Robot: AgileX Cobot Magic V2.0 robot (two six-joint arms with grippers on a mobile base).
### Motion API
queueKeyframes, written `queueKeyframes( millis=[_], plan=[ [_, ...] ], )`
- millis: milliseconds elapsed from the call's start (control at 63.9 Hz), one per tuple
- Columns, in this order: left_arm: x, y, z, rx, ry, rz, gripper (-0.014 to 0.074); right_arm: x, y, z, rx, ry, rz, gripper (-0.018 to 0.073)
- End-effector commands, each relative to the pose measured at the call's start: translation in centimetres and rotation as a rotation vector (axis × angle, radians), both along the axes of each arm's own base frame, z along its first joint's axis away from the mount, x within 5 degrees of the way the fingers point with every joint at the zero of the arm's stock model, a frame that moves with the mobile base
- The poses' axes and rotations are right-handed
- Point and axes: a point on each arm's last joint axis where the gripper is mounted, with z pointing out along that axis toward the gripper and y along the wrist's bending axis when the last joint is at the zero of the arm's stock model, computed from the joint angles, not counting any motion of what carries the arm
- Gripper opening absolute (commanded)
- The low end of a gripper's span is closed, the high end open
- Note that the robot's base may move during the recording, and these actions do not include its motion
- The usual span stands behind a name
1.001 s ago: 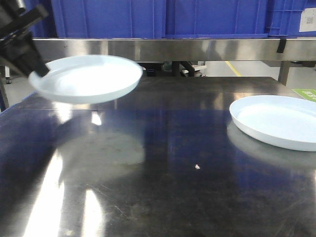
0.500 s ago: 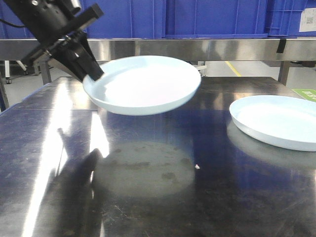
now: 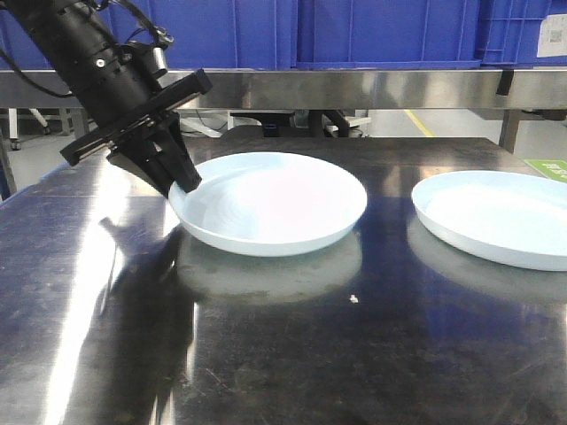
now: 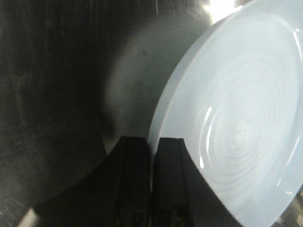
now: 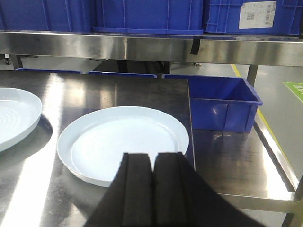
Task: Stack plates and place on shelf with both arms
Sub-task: 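Lower the plate onto the table center and open the left gripper, then raise the left gripper away from the plate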
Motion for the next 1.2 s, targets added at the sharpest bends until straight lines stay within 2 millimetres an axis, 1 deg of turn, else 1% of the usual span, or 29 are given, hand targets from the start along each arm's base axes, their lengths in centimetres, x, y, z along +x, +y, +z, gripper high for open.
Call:
queueKeyframes(
  millis=[0, 125, 156, 188, 297, 407, 516, 641, 704, 813, 876, 985, 1079, 1188],
  plan=[
    [-0.4, -0.7, 3.4, -0.066, -0.069, 0.018, 0.0144, -0.2, -0.1, 0.9, -0.013, -0.106, -0.011, 0.0049],
    [-0.4, -0.7, 3.4, -0.067, -0.072, 0.019, 0.0319, -0.2, -0.1, 0.9, -0.013, -0.106, -0.011, 0.0049],
    [-0.4, -0.7, 3.4, -0.067, -0.072, 0.019, 0.0358, -0.2, -0.1, 0.9, -0.013, -0.106, -0.011, 0.0049],
    [-0.5, -0.7, 3.4, -0.066, -0.067, 0.016, 0.0377, -0.2, -0.1, 0.9, -0.013, -0.106, -0.011, 0.0049],
    [-0.7, -0.7, 3.3, -0.064, -0.043, 0.000, 0.0369, -0.2, -0.1, 0.9, -0.013, -0.106, -0.011, 0.0049],
    [-1.3, -0.7, 4.2, -0.031, -0.066, -0.028, 0.0369, -0.2, -0.1, 0.9, -0.013, -0.106, -0.011, 0.0049],
    [-2.0, -0.4, 6.1, 0.014, -0.135, -0.051, 0.0369, -0.2, -0.1, 0.9, -0.013, -0.106, -0.011, 0.0049],
    [-3.9, -0.3, 9.6, 0.080, -0.257, -0.097, 0.0368, -0.2, -0.1, 0.9, -0.013, -0.106, -0.011, 0.0049],
    [-4.9, -0.5, 11.2, 0.106, -0.321, -0.119, 0.0355, -0.2, -0.1, 0.9, -0.013, -0.106, -0.011, 0.0049],
    [-6.7, -0.8, 13.1, 0.111, -0.447, -0.119, 0.0290, -0.2, -0.1, 0.9, -0.013, -0.106, -0.011, 0.0049],
    [-7.7, -0.9, 13.2, 0.102, -0.532, -0.098, 0.0237, -0.2, -0.1, 0.9, -0.013, -0.106, -0.011, 0.0049],
    [-9.6, -0.6, 12.3, 0.084, -0.644, -0.056, 0.0146, -0.2, -0.1, 0.9, -0.013, -0.106, -0.011, 0.0049],
    [-11.5, 0.4, 10.8, 0.074, -0.709, -0.011, 0.0077, -0.2, -0.1, 0.9, -0.013, -0.106, -0.011, 0.0049],
    [-13.6, 1.9, 9.4, 0.072, -0.796, 0.040, 0.0080, -0.2, -0.1, 0.9, -0.013, -0.106, -0.011, 0.0049]
  ],
)
